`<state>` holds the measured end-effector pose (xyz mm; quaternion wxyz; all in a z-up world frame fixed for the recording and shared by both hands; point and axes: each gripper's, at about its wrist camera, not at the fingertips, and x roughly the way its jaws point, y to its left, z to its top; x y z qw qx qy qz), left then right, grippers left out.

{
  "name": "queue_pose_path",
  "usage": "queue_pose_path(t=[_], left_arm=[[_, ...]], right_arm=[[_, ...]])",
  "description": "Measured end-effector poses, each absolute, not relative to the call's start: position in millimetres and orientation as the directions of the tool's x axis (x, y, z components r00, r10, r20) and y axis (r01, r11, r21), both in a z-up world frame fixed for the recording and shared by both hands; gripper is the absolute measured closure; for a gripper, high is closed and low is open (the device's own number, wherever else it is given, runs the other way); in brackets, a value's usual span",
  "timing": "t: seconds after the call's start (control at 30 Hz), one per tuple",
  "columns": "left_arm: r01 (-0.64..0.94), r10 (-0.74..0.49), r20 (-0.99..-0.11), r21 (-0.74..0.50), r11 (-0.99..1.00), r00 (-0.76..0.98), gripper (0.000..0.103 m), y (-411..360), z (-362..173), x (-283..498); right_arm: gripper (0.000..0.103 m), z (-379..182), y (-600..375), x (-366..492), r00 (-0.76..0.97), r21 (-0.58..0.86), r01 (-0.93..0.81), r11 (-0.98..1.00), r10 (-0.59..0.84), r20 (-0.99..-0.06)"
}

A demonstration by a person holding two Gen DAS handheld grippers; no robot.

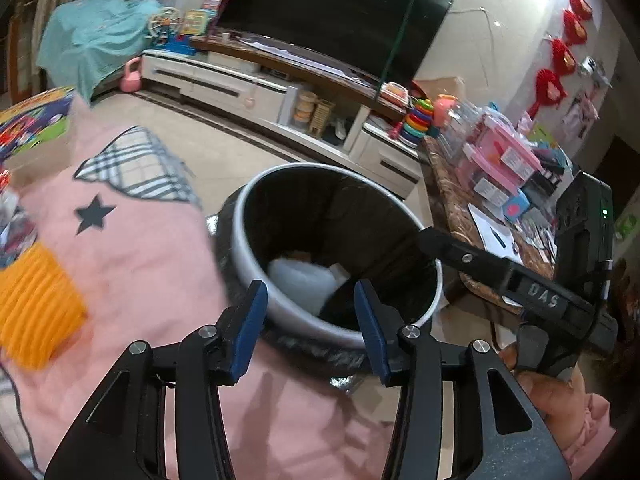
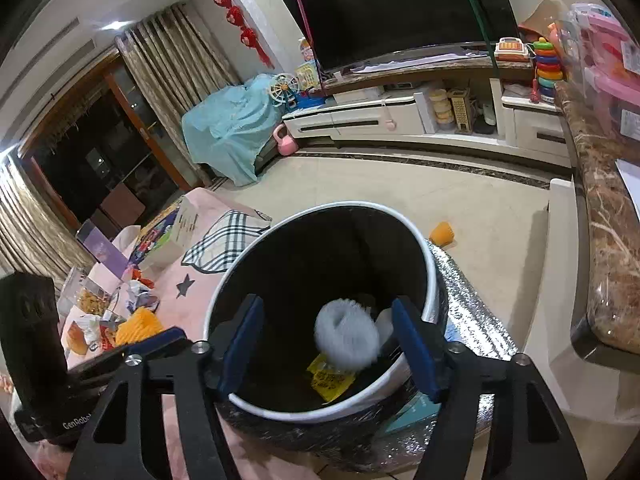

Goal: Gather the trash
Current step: 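Open both tools to drop the wrapper and foam net into the bin, then move both open tools back over the table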

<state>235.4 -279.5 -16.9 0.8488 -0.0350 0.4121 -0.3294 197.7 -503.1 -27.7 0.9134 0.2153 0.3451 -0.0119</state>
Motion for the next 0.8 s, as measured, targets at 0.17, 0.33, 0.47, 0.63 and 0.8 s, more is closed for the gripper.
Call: queue_pose_path(t=[0.17,0.33,0.47,0.63,0.8], left_arm=[[0.469,-0.559,-0.671,-0.339,0.816,0.488,0.056,-250,-24,223],[0.406,-0.525,-0.669,-0.345,0.846,0.526,0.052,-217,-30,209],[0.363,-0.495,-0.671,-0.341,0.867,0.552,0.049,-186,-35,197],[0.301,-0.457,-0.677,-0.344,0.889,0.577,0.044,-149,-40,184],[0.241,-0.421,-0.68,-0.348,0.906,0.6,0.044,-113,-43,170]], right_arm=[[0.011,-28,-489,190,0.766,0.406,0.159,0.9,0.147,-0.625],[0.009,-29,-464,185,0.763,0.413,0.119,0.903,0.183,-0.62],[0.008,-32,-439,179,0.754,0.428,0.088,0.899,0.22,-0.618],[0.007,-35,-407,172,0.753,0.437,0.039,0.899,0.261,-0.604],[0.003,-37,-380,174,0.736,0.434,0.001,0.901,0.293,-0.61]])
